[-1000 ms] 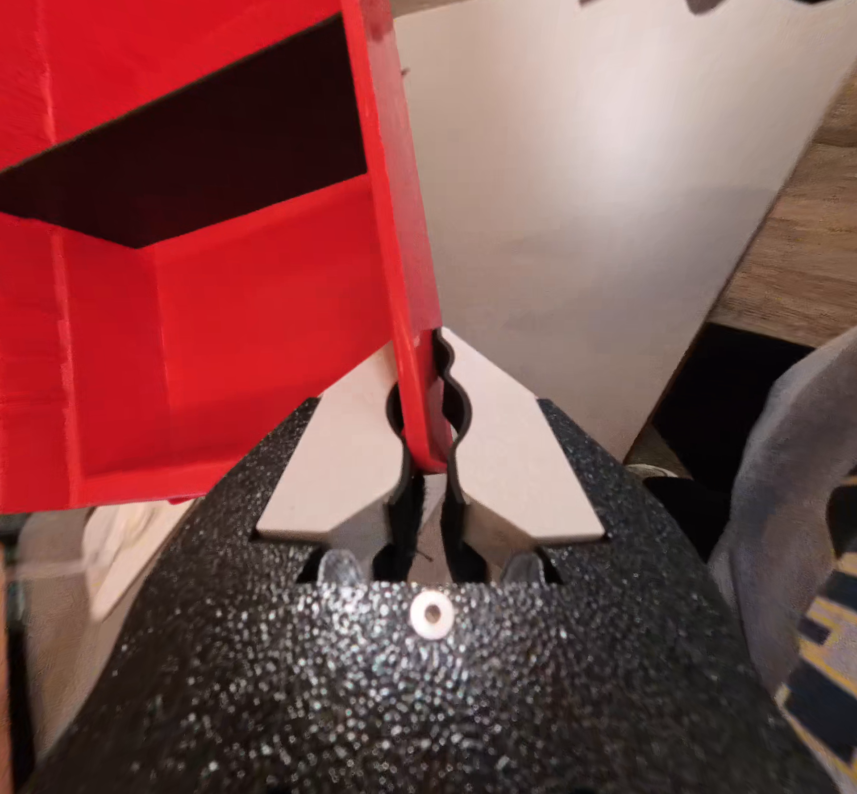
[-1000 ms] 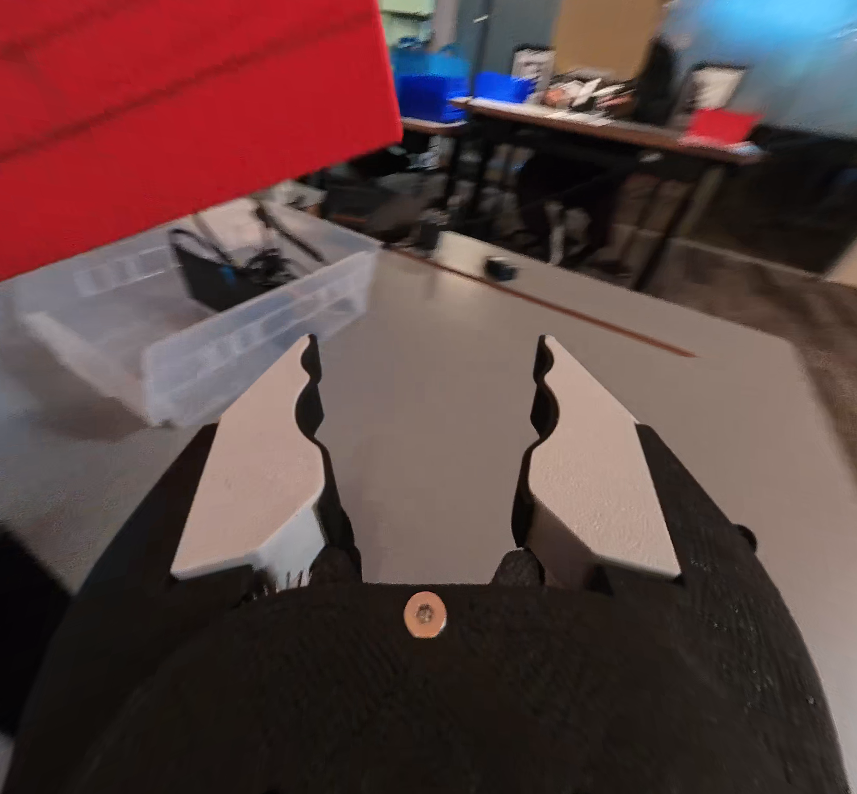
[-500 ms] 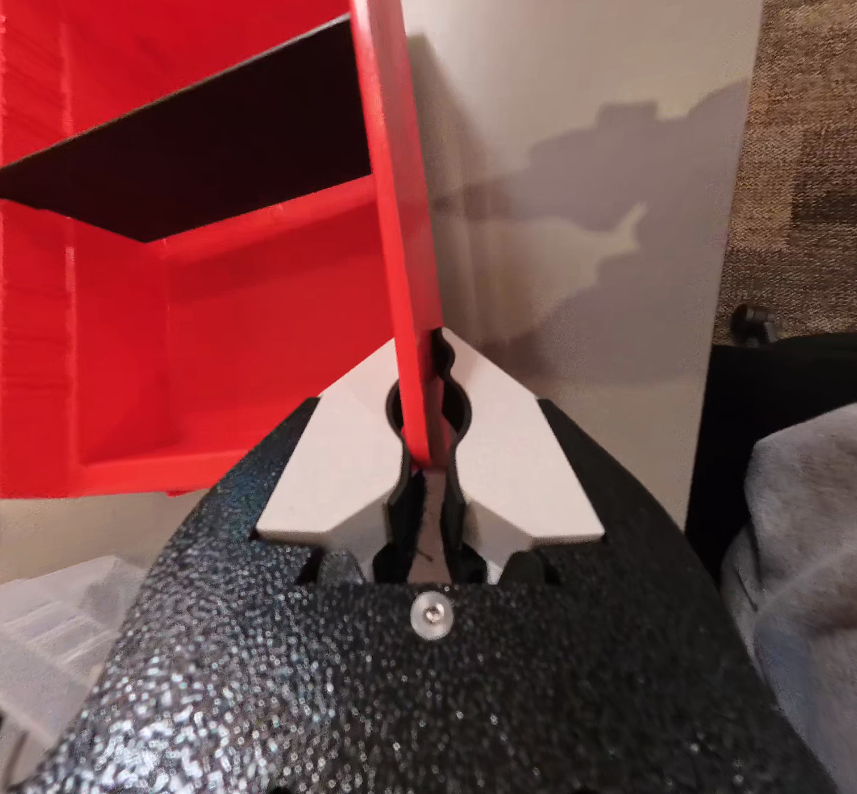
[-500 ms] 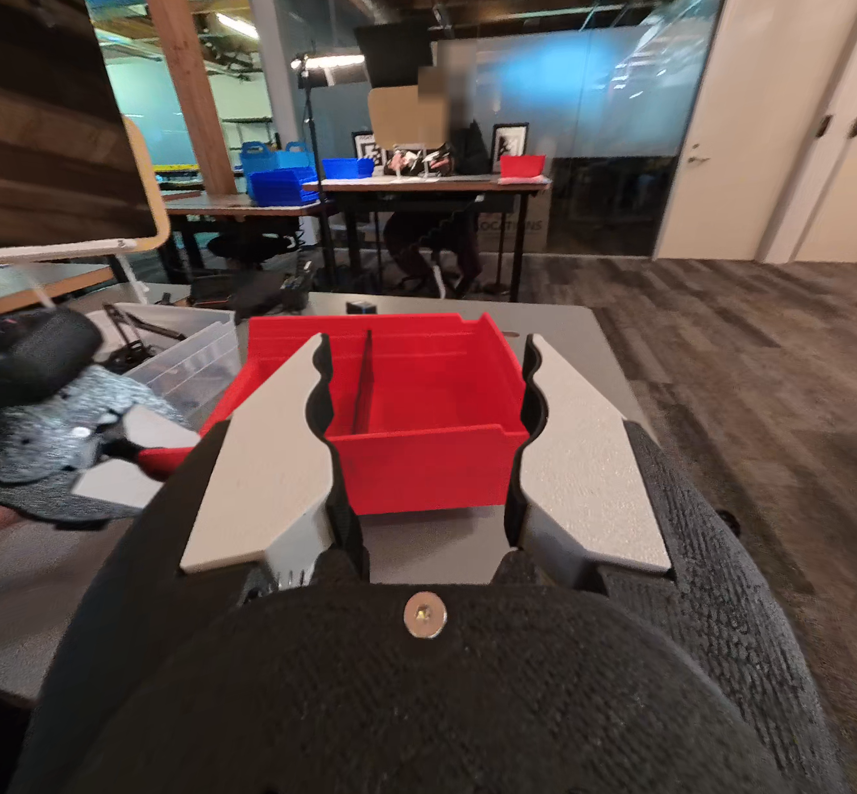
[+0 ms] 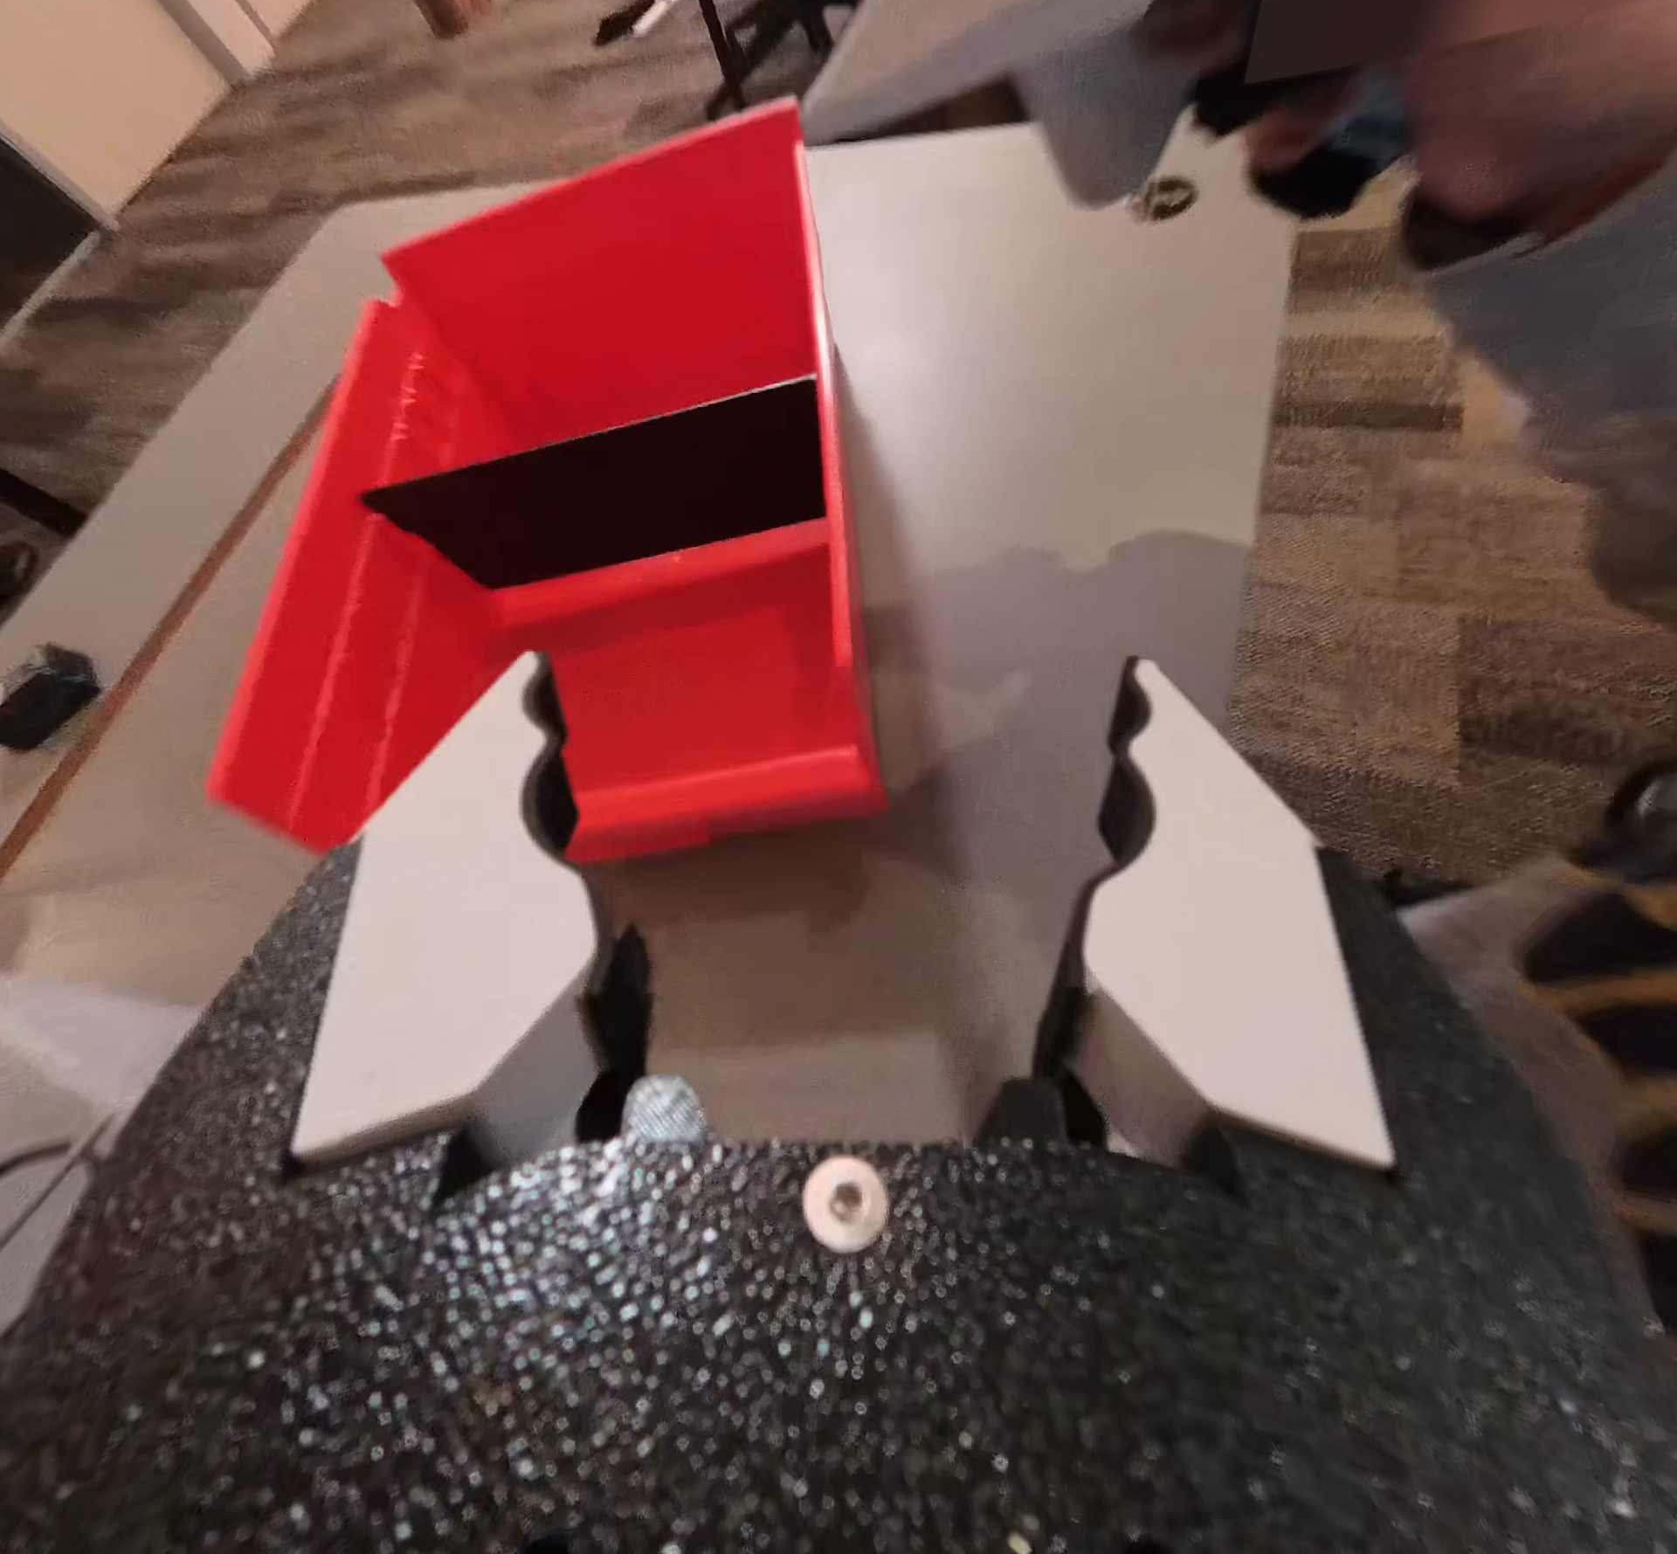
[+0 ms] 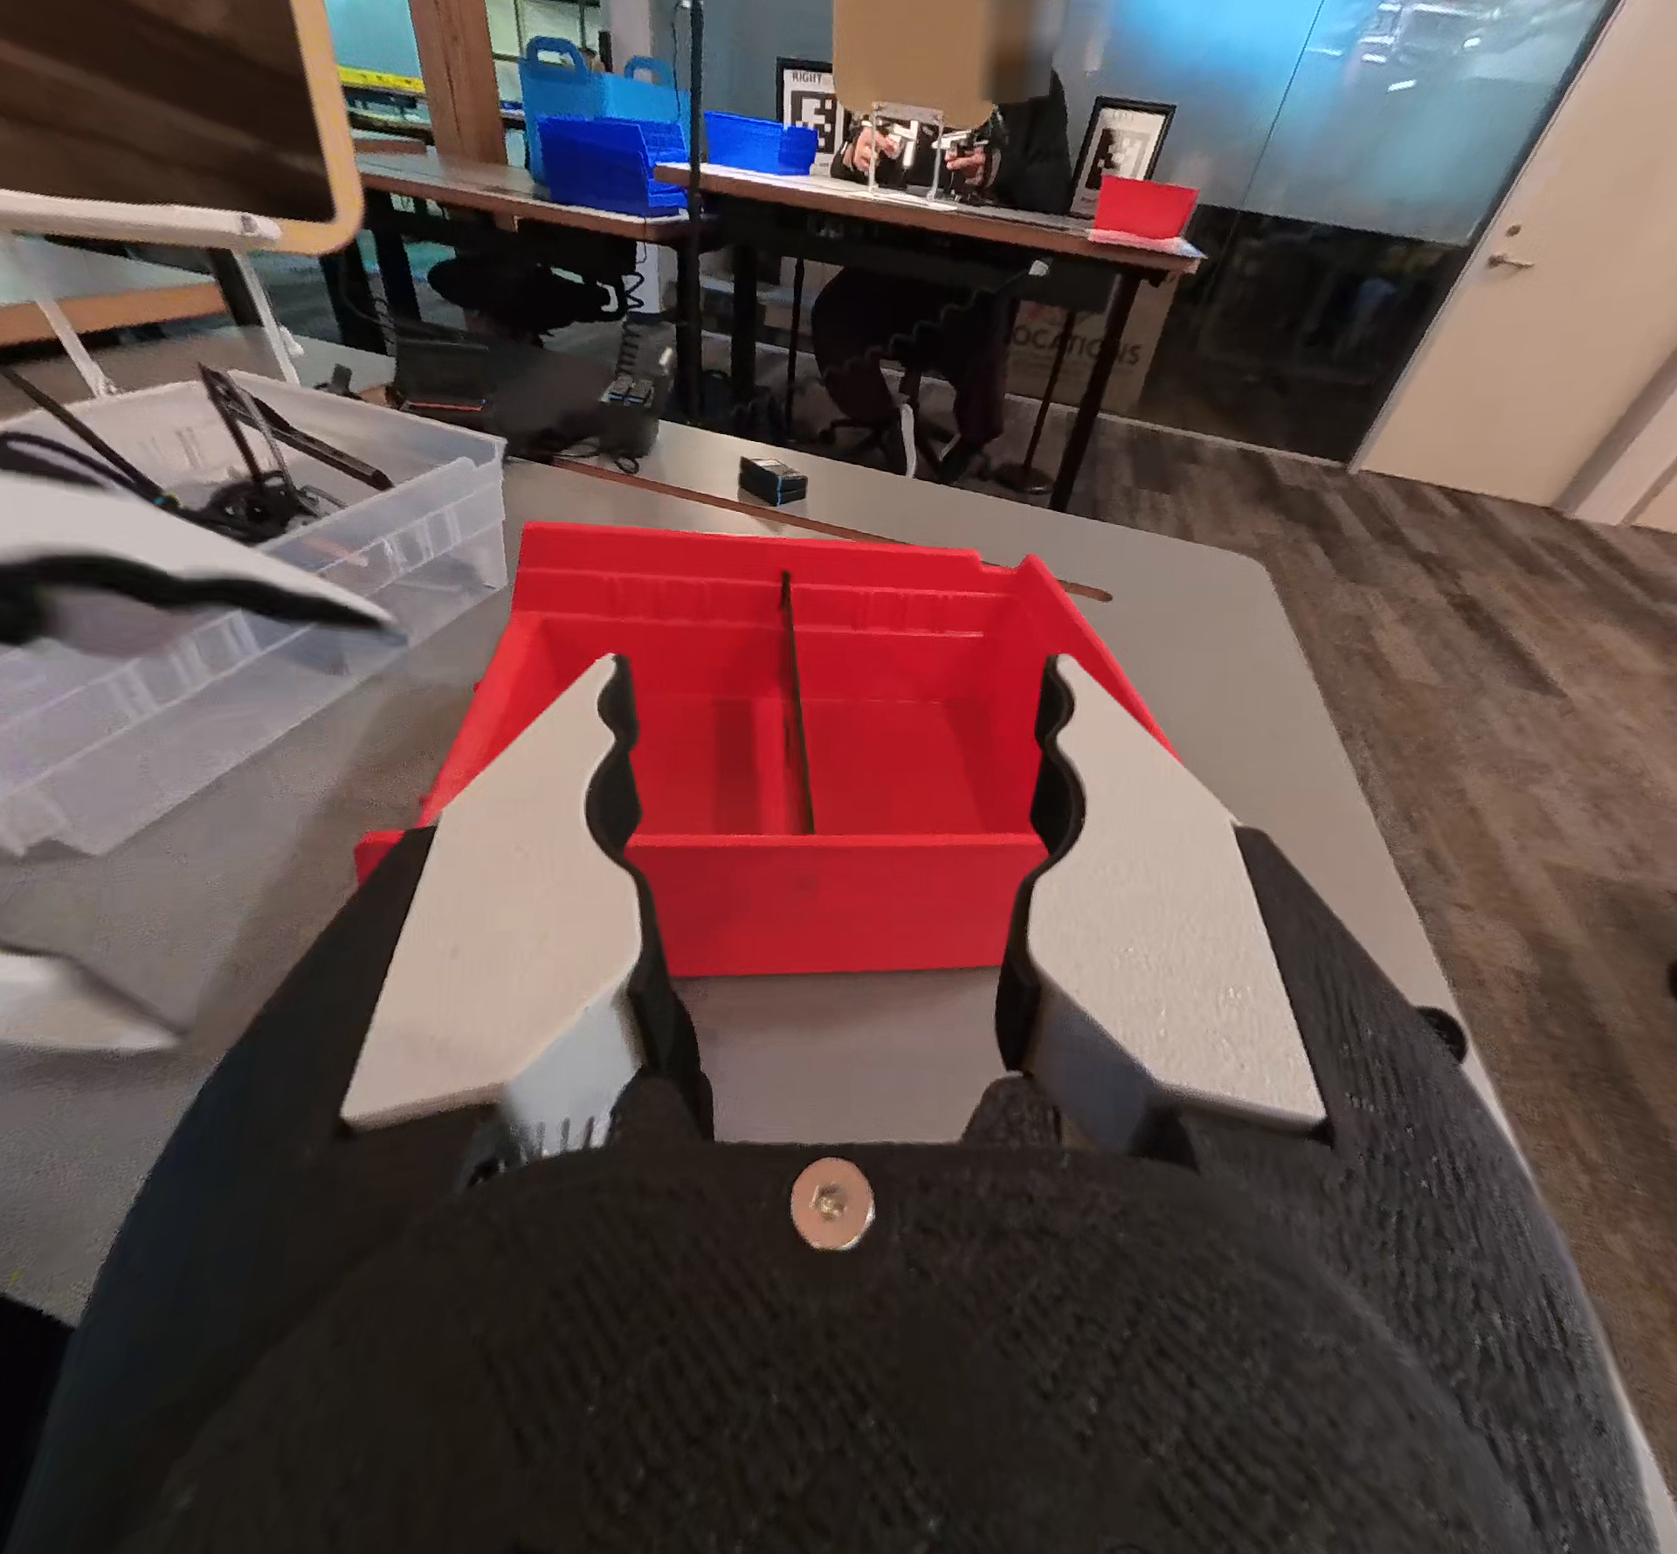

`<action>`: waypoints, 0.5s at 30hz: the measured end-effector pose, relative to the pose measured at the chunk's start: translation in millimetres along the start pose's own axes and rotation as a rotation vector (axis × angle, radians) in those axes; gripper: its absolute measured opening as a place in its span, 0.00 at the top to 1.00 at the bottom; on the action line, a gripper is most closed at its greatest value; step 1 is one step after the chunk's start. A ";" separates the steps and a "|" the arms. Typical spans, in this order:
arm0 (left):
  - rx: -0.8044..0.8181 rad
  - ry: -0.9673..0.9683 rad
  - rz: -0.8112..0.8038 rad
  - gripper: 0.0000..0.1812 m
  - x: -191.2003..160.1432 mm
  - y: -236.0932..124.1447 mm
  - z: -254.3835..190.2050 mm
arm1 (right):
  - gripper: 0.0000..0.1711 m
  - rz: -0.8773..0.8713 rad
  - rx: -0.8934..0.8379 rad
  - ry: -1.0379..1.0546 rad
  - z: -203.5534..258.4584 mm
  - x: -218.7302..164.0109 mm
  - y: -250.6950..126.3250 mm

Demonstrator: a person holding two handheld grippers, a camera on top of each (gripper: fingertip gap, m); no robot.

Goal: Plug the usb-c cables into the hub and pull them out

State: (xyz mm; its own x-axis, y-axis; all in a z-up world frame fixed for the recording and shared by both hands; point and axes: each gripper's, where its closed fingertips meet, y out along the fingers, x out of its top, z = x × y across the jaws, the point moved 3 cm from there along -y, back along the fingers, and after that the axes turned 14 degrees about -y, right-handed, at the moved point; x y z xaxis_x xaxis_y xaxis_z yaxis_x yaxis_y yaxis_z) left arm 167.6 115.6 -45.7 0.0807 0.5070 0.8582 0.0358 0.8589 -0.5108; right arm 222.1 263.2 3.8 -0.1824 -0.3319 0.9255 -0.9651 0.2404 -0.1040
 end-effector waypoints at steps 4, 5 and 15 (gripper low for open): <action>0.172 -0.059 -0.160 0.34 -4.0 -99.9 29.3 | 0.44 -0.018 -0.015 -0.024 18.1 7.3 8.9; 0.274 -0.095 -0.199 0.34 -12.2 -124.5 47.5 | 0.39 -0.016 -0.020 -0.018 23.5 7.1 12.3; 0.869 -0.571 -0.150 0.36 -192.8 -251.5 171.4 | 0.19 0.026 -0.211 0.023 79.5 -20.1 28.3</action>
State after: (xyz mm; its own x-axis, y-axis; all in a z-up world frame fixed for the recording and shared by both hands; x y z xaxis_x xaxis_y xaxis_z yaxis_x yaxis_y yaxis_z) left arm -27.7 -185.8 -73.9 -0.3555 0.1557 0.9216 -0.7391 0.5567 -0.3792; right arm 183.6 204.1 -46.7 -0.2001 -0.3029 0.9318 -0.8988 0.4353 -0.0515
